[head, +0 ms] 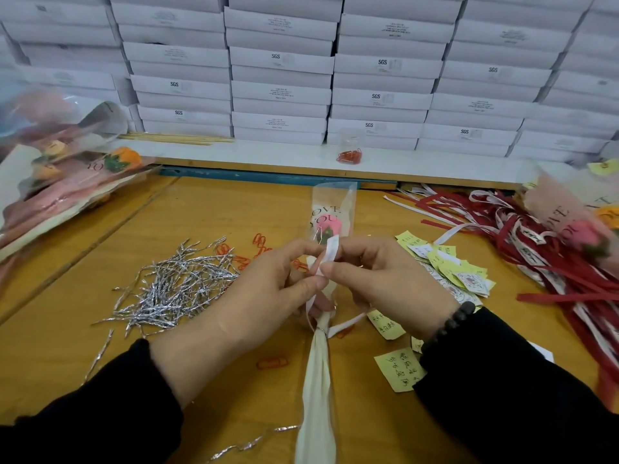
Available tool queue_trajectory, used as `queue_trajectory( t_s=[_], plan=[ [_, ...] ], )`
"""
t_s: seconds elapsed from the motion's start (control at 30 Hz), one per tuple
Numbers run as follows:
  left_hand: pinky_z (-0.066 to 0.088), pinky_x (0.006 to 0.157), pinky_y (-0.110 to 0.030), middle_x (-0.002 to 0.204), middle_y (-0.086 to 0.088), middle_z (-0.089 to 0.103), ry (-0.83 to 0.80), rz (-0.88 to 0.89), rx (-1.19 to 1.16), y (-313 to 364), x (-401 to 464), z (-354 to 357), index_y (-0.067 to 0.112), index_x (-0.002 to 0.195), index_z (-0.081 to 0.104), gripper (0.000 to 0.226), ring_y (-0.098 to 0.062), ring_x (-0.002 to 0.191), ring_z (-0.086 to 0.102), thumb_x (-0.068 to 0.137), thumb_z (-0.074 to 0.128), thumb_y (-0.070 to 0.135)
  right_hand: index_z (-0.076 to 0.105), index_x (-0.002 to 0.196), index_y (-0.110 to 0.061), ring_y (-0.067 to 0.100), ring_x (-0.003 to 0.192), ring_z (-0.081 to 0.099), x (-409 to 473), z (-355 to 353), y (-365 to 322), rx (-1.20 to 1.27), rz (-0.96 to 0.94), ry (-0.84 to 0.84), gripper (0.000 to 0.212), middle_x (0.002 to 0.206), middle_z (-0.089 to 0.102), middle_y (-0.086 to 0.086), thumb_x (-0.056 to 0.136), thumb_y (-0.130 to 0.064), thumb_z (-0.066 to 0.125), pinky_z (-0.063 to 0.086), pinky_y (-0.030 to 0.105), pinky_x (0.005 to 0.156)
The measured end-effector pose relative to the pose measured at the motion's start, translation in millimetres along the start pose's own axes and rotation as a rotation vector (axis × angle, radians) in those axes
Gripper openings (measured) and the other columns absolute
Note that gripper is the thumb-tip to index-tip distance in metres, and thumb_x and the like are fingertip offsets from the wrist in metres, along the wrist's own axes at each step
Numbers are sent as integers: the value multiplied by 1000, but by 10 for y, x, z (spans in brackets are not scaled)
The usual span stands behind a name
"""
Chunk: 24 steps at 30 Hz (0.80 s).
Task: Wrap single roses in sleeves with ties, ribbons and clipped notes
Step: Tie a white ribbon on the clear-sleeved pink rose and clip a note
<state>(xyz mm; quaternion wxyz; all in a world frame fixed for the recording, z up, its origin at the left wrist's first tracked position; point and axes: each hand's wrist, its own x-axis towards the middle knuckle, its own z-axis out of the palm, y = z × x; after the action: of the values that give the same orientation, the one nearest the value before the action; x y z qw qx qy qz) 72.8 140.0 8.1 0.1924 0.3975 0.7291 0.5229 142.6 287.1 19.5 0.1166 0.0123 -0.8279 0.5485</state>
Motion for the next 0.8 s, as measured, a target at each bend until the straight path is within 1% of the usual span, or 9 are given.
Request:
queue_trajectory(
  t_s=[0.07,0.27,0.37,0.43,0.47,0.57,0.63,0.7,0.8],
  plan=[
    [54,60,-27,76,-8,74,25,-26,-41,-5,9,10,15,108,53,19,-17,63,69,90,56,11,69,88,3,-5,48,52,0,23,0,-4,-4,30,14,61,59,-11,88,-5,57,38,6,49],
    [54,54,-30,80,-16,70,159,-23,-102,-37,21,36,11,91,55,12,-30,62,69,85,62,5,66,84,4,-2,48,46,15,82,18,-19,40,127,19,68,58,8,86,-14,60,36,11,51],
    [54,57,-33,79,-16,65,228,-14,-63,-53,21,46,8,79,57,11,-33,64,66,81,66,4,62,83,6,1,41,43,5,66,28,103,77,165,14,60,53,5,87,-7,59,36,12,43],
    [52,62,-35,77,-15,63,250,11,13,-58,20,50,7,73,58,12,-24,65,60,79,69,7,61,84,-1,0,37,43,-1,53,27,192,106,168,4,58,55,0,87,-2,58,37,13,40],
    [50,68,-33,81,-10,63,256,29,74,-55,17,50,9,71,60,13,-16,70,58,77,71,8,60,84,-3,1,36,42,-2,46,32,212,119,167,4,59,55,2,87,-1,58,37,14,39],
    [42,77,-16,98,13,49,309,105,273,-29,6,26,18,67,62,16,4,91,48,74,76,15,59,83,-4,4,35,39,-1,37,46,208,137,167,4,61,52,6,86,-1,59,35,14,38],
    [43,79,-22,97,15,51,308,140,309,-17,5,11,21,65,61,18,1,95,49,73,76,15,58,86,0,4,35,39,1,41,58,199,139,164,1,59,51,5,86,-1,59,35,14,38],
    [46,75,-34,85,8,58,278,126,275,-10,-1,18,20,65,61,18,-9,86,54,75,75,15,57,90,5,5,35,39,4,46,73,193,145,169,9,55,52,2,85,-1,61,35,15,38],
    [46,68,-36,72,1,58,256,92,229,-9,-5,24,17,70,60,14,-11,73,52,79,71,15,57,96,4,5,36,40,3,39,72,192,163,173,14,54,53,-1,85,-2,62,36,16,39]
  ],
)
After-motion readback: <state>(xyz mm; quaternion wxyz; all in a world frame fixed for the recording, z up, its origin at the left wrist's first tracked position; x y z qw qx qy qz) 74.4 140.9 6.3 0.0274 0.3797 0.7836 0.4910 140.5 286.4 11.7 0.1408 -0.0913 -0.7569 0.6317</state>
